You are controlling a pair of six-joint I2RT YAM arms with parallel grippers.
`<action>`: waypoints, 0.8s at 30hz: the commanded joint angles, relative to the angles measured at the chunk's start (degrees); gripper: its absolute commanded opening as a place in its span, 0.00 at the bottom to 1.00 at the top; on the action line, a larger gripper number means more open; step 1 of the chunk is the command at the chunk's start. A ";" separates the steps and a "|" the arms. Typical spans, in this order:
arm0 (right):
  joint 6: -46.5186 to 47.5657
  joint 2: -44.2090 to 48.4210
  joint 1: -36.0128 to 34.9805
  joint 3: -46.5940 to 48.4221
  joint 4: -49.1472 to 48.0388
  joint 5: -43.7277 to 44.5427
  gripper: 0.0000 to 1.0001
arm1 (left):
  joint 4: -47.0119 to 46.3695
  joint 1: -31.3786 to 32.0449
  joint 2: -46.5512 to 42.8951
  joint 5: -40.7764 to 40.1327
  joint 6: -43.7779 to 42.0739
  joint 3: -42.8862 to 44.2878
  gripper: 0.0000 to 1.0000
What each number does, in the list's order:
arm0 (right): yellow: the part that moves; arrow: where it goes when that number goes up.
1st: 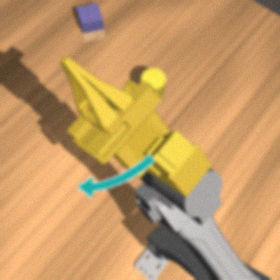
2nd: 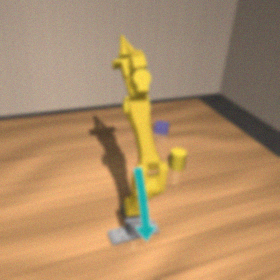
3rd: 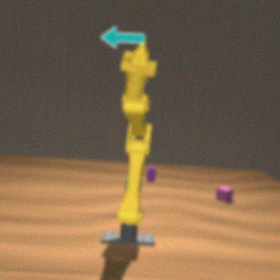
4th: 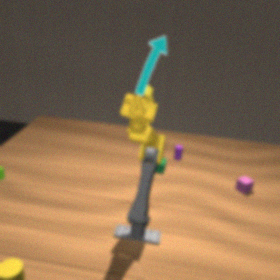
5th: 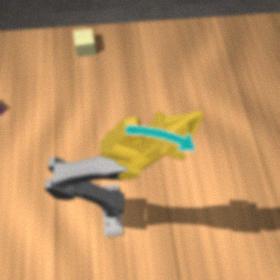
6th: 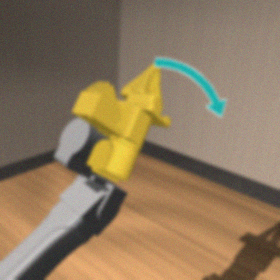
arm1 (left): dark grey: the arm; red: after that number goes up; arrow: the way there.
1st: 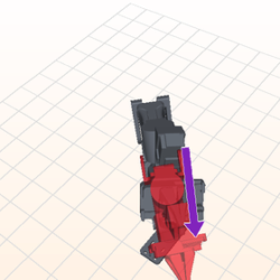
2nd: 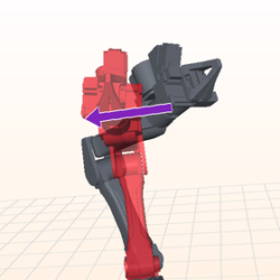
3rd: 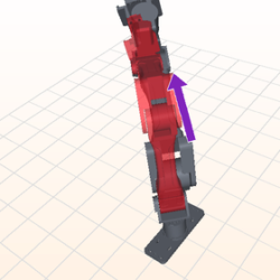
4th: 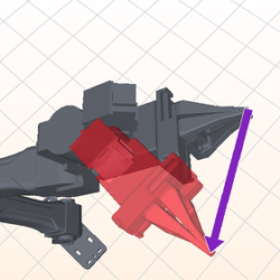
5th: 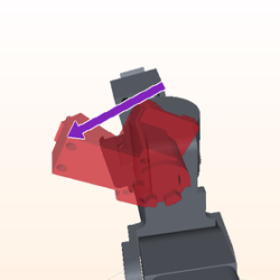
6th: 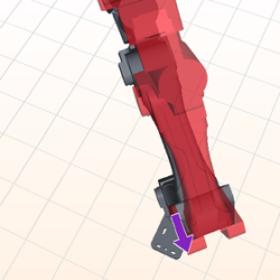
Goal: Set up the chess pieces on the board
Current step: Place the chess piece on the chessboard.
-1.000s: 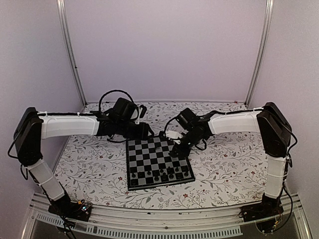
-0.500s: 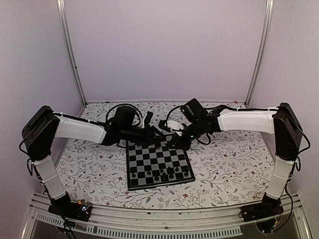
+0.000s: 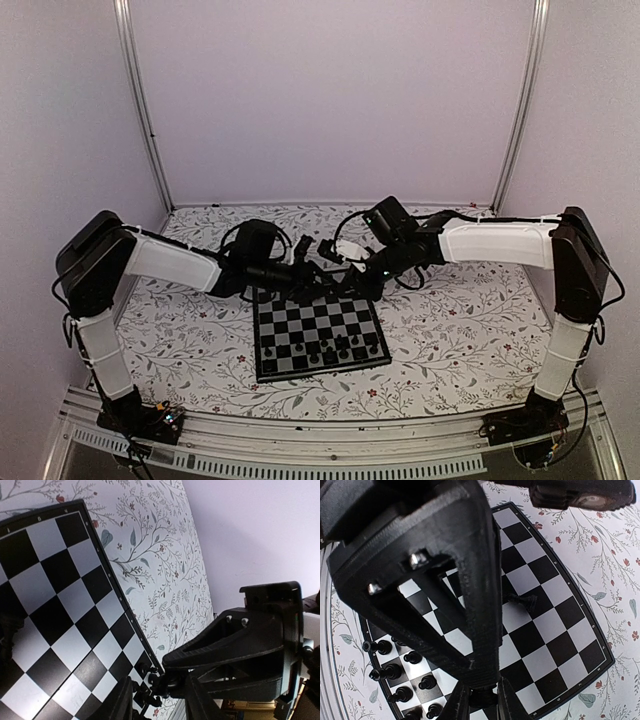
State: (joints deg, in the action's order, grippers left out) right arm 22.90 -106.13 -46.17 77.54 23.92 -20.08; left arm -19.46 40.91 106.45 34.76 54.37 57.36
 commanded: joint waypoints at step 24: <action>2.88 9.53 9.67 -8.88 1.58 -11.55 0.58 | 24.26 0.88 -10.06 -8.86 -18.51 5.32 0.00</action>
State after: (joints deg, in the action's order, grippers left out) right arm 23.55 -102.91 -43.05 72.31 24.32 -23.92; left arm -13.28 41.01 104.88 35.64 49.58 58.76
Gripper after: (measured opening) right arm 0.564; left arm 0.031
